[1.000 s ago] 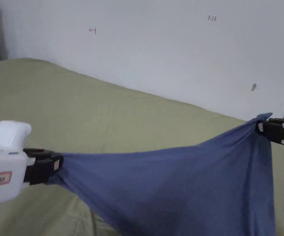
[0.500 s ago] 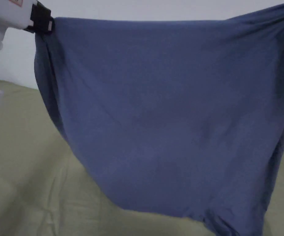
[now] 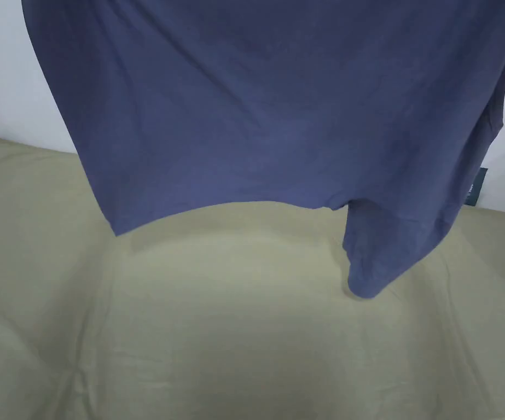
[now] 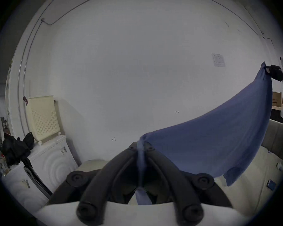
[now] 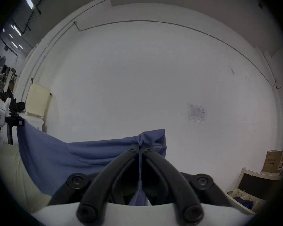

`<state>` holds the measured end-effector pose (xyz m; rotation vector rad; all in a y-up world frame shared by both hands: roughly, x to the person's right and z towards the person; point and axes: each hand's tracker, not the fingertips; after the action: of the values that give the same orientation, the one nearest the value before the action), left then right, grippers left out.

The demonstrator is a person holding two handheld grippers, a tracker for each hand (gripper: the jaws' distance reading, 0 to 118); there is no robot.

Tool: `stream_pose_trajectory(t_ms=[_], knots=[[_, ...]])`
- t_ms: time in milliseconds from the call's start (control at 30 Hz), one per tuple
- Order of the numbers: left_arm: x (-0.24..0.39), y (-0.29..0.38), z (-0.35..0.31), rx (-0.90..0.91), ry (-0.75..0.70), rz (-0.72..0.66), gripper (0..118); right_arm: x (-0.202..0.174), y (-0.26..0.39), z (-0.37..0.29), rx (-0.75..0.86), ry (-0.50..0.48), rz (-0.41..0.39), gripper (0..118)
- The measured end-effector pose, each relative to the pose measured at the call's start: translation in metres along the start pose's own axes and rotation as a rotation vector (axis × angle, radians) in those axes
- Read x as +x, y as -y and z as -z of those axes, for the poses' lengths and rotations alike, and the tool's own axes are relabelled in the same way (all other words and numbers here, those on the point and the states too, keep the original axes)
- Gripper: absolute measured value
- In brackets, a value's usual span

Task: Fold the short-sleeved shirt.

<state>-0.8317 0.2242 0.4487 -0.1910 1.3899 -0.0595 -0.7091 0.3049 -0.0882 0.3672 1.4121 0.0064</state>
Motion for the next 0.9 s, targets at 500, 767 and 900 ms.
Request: stream_pose_trajectory(t_ms=[500, 767, 900], knots=[[-0.005, 0.119, -0.031, -0.183, 0.108, -0.059, 4, -0.032, 0.123, -0.088, -0.301, -0.184, 0.092, 0], [-0.003, 0.194, -0.081, -0.264, 0.169, -0.074, 4, -0.026, 0.186, -0.159, -0.408, -0.264, 0.117, 0], [-0.004, 0.225, -0.109, -0.308, 0.207, -0.091, 4, -0.031, 0.204, -0.21, -0.427, -0.264, 0.169, 0]])
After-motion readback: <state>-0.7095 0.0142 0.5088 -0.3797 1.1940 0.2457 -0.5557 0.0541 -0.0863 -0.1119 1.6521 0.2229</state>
